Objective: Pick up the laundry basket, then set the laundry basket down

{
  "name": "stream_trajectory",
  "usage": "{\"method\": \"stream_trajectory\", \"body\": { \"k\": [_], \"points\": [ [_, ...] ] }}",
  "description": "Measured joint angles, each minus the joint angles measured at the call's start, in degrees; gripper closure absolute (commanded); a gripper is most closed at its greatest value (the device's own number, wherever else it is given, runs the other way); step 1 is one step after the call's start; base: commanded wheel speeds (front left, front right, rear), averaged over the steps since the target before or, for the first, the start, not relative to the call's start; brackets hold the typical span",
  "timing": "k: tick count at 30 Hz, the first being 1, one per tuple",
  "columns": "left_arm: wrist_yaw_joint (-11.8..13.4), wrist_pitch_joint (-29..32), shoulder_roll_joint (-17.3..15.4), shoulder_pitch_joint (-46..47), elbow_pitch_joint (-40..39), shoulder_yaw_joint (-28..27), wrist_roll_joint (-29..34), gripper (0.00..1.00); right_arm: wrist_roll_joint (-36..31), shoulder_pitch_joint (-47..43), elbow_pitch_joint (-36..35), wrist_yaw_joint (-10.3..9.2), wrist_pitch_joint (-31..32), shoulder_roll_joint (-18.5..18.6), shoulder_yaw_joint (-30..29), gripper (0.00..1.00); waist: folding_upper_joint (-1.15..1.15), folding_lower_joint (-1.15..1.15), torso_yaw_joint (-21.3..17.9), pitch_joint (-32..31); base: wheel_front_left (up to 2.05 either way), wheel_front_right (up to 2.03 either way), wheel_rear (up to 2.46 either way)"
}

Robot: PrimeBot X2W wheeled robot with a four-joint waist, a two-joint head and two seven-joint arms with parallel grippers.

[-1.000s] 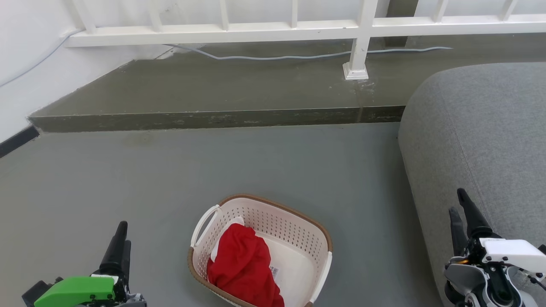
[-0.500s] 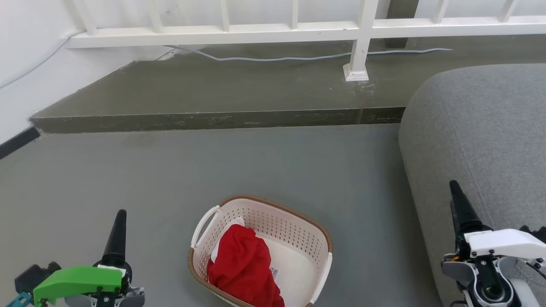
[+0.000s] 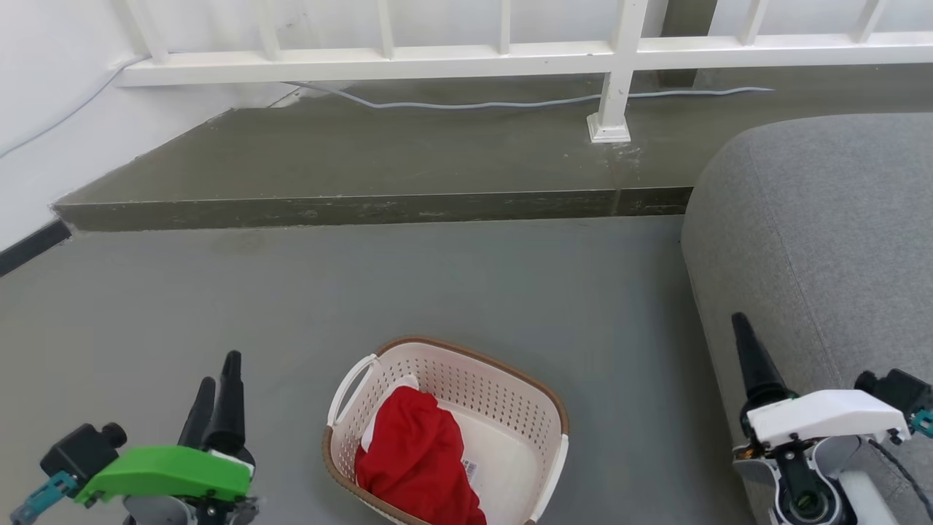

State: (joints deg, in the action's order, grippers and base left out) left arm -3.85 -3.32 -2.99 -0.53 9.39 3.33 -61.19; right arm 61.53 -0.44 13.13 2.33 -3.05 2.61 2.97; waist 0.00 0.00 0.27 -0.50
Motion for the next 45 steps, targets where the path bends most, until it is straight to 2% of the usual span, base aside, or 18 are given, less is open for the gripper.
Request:
{"method": "stream_trajectory", "body": {
  "k": [7,22,45],
  "points": [
    [1.5,-1.6,-0.2,-1.6,-1.0,2.0,9.2,0.00,-7.4,-0.4,-0.5,-1.03,-1.5,0.1,2.2,0.00,0.00,0.00,0.0,-0.2,0.00,0.00,0.00],
    [4.0,-4.1,-0.2,-2.7,-3.6,4.3,23.6,0.00,-19.3,-1.3,-1.9,-3.23,-4.1,0.1,5.1,0.00,0.00,0.00,0.0,-0.3,0.00,0.00,0.00],
    [7.0,-8.3,-0.2,-4.5,-7.1,6.6,42.3,0.00,-38.0,-1.5,-4.3,-6.06,-8.3,0.0,10.1,0.00,0.00,0.00,0.0,-0.4,0.00,0.00,0.00]
  ]
}}
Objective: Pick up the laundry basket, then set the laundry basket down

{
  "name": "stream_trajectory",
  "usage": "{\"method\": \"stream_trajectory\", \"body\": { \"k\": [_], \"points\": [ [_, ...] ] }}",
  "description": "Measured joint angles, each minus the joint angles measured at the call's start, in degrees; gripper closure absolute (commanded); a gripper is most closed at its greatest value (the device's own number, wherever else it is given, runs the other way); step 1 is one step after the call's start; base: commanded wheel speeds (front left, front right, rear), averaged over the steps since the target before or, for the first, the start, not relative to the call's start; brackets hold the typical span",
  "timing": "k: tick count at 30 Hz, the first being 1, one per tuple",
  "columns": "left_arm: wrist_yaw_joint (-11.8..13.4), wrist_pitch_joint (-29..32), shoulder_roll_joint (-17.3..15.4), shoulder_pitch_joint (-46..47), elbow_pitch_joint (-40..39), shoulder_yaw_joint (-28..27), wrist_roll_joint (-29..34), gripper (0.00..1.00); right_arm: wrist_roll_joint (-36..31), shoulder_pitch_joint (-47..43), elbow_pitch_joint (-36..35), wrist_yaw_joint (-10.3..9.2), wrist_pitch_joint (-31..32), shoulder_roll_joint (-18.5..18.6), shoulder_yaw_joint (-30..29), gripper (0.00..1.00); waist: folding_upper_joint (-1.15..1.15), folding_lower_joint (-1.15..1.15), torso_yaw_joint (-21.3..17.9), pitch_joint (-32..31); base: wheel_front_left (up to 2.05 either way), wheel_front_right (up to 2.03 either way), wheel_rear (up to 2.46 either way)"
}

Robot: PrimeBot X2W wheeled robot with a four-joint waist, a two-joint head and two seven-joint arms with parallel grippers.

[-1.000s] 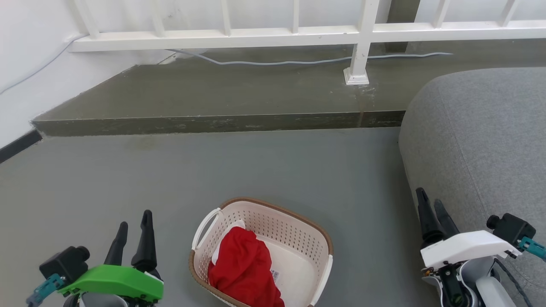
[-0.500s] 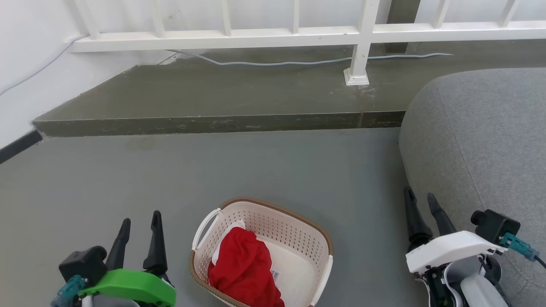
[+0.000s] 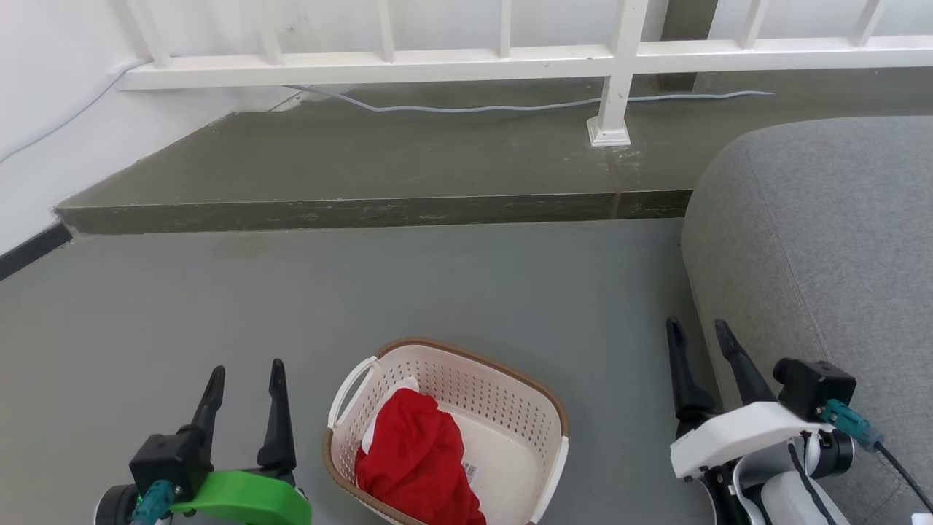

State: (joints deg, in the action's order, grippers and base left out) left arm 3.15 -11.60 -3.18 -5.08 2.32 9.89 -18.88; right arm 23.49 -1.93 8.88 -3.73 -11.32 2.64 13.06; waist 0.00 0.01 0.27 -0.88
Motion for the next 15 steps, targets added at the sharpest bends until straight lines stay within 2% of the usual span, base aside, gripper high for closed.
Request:
{"method": "stream_trajectory", "body": {
  "k": [15],
  "points": [
    [1.5,-2.5,0.0,-1.9,-1.5,1.4,9.3,0.00,-10.9,-1.0,-1.1,-1.94,-2.6,0.0,2.8,0.00,0.00,0.00,-0.1,-0.3,0.00,0.00,0.00]
  ]
}}
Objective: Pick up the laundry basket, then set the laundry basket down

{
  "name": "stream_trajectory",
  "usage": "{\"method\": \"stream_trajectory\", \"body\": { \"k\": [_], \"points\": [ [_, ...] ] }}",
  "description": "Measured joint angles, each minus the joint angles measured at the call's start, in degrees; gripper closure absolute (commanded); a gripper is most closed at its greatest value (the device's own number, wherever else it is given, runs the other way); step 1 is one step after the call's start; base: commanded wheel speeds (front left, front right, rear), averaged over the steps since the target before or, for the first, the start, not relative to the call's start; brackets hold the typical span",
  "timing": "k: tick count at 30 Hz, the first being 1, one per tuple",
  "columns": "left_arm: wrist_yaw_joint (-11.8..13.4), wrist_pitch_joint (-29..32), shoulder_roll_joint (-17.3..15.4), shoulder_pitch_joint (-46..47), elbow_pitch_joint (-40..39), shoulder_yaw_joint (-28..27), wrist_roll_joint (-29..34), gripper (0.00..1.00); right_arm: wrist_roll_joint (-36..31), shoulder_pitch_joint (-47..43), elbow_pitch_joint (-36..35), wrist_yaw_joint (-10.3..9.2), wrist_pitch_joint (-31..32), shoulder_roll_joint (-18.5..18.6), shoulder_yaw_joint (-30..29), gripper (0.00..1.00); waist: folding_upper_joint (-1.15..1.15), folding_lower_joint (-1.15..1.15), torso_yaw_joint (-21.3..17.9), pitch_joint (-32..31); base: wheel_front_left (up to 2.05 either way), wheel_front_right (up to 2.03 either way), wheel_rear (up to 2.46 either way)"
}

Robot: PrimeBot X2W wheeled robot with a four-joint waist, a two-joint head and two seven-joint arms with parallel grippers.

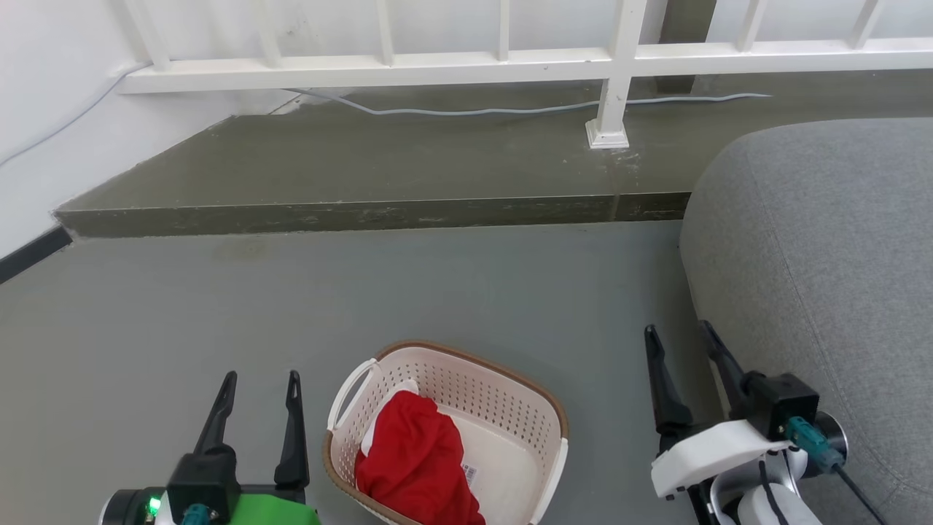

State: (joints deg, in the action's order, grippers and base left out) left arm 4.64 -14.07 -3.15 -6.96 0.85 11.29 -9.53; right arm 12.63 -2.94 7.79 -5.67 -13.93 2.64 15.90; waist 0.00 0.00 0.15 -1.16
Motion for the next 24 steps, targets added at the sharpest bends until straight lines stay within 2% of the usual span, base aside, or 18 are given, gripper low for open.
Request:
{"method": "stream_trajectory", "body": {
  "k": [4,24],
  "points": [
    [0.2,-0.3,0.0,-0.4,-0.1,0.1,1.1,0.00,-1.6,-0.1,-0.1,-0.07,-0.4,0.0,0.5,0.00,0.00,0.00,0.0,-0.1,0.00,0.00,0.00],
    [0.2,-0.3,0.1,-0.4,0.0,0.1,0.7,0.00,-1.6,-0.1,-0.1,-0.07,-0.4,0.0,0.7,0.00,0.00,0.00,-0.1,-0.2,0.00,0.00,0.00]
  ]
}}
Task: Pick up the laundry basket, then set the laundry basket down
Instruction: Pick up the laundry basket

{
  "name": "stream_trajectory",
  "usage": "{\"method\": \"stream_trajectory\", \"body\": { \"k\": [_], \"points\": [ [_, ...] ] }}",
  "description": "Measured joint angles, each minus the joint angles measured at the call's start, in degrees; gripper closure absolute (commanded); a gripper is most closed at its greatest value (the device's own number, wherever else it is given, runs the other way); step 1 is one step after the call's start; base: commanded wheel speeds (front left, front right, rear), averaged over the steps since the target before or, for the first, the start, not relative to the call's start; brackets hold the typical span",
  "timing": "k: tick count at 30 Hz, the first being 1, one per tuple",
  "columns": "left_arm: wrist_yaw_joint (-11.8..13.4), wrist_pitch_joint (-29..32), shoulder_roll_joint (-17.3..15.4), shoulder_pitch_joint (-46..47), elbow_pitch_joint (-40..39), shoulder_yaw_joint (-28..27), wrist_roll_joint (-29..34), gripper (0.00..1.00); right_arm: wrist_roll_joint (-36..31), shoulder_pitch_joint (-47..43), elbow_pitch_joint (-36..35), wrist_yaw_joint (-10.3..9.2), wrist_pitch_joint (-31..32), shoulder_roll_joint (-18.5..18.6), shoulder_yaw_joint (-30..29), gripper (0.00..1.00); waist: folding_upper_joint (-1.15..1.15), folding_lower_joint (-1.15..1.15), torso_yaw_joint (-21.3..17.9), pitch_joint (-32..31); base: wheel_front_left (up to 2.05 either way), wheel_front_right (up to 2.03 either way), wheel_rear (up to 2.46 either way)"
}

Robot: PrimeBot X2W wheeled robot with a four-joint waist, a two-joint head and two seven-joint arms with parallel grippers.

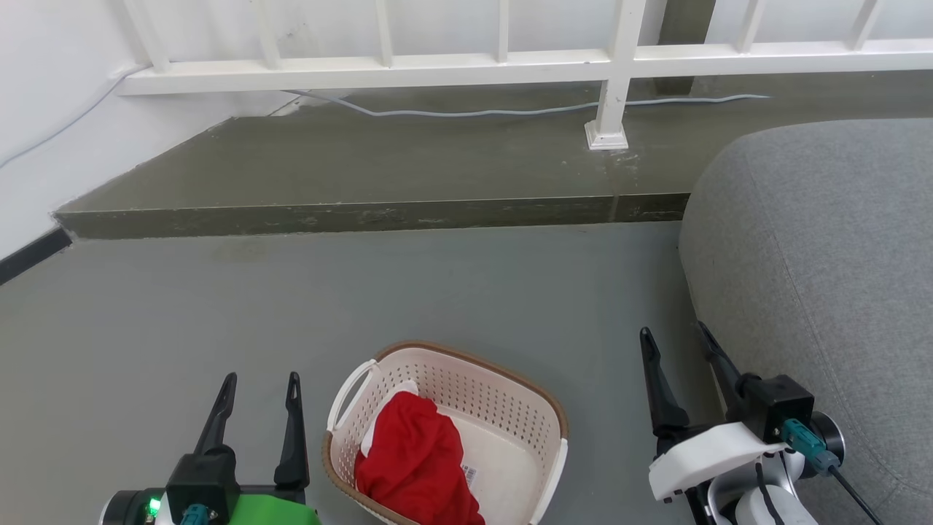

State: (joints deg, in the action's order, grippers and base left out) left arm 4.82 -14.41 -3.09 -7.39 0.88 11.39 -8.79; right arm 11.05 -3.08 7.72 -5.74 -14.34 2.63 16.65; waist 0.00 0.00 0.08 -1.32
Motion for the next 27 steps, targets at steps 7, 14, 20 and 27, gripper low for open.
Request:
{"method": "stream_trajectory", "body": {
  "k": [7,14,20,27],
  "points": [
    [0.0,0.0,0.0,0.0,0.0,-0.1,0.0,0.00,0.0,0.0,0.0,0.00,0.0,0.0,0.0,0.00,0.00,0.00,0.0,0.2,0.00,0.00,0.00],
    [0.0,0.0,0.0,0.0,-0.2,-0.2,-0.1,0.00,0.0,0.0,-0.5,0.00,0.0,0.0,-0.2,0.00,0.00,0.00,-0.1,1.5,0.00,0.00,0.00],
    [0.0,0.0,0.1,0.1,-1.1,-0.5,-0.1,0.00,0.0,0.3,-1.7,-0.19,0.0,0.0,-0.4,0.00,0.00,0.00,-0.2,4.1,0.00,0.00,0.00],
    [-0.4,0.0,0.0,1.9,-0.2,-0.5,-0.1,0.00,-0.5,2.4,-2.9,-0.18,0.0,0.0,-1.5,0.00,0.00,0.00,-0.3,8.7,0.00,0.00,0.00]
  ]
}}
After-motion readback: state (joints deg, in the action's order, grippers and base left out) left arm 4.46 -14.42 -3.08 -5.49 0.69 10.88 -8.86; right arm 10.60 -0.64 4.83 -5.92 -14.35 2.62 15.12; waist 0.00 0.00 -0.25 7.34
